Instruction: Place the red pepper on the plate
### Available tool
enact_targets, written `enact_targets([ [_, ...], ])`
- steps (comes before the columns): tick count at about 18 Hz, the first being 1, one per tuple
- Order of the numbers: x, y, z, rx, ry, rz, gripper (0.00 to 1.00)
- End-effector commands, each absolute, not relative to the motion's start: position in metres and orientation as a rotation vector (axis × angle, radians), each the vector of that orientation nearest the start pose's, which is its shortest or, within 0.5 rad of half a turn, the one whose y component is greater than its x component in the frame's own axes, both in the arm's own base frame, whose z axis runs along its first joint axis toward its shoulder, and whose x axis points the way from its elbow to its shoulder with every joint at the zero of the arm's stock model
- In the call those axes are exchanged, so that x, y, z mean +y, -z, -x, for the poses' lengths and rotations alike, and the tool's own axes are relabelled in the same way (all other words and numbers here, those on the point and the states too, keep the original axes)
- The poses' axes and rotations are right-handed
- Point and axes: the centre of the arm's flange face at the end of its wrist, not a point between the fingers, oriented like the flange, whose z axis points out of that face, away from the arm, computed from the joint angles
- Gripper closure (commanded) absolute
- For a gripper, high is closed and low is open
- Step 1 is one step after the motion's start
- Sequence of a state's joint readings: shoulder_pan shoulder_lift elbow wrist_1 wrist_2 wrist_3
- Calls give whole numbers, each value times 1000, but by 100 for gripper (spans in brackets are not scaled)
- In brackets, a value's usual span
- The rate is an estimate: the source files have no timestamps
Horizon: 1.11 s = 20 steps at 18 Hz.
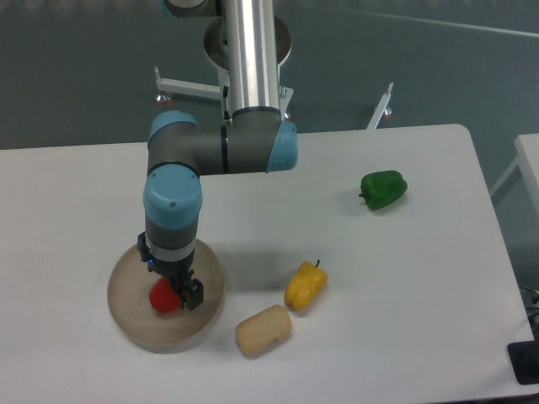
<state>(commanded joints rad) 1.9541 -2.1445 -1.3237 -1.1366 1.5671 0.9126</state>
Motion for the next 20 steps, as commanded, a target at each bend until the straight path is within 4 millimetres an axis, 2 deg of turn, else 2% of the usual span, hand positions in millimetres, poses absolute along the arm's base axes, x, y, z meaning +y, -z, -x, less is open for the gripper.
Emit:
enact_targets([
  [1, 702, -311, 168, 800, -134, 2961, 0],
  [2, 697, -312, 184, 803, -135, 2962, 0],
  [8, 648, -346, 270, 877, -54, 2955, 0],
  [10, 635, -357, 292, 942, -53, 2948, 0],
  [12, 616, -360, 319, 961, -24, 2963, 0],
  [18, 574, -371, 361, 1072, 32, 2968, 0],
  [20, 561, -365, 376, 1101, 53, 2962, 0],
])
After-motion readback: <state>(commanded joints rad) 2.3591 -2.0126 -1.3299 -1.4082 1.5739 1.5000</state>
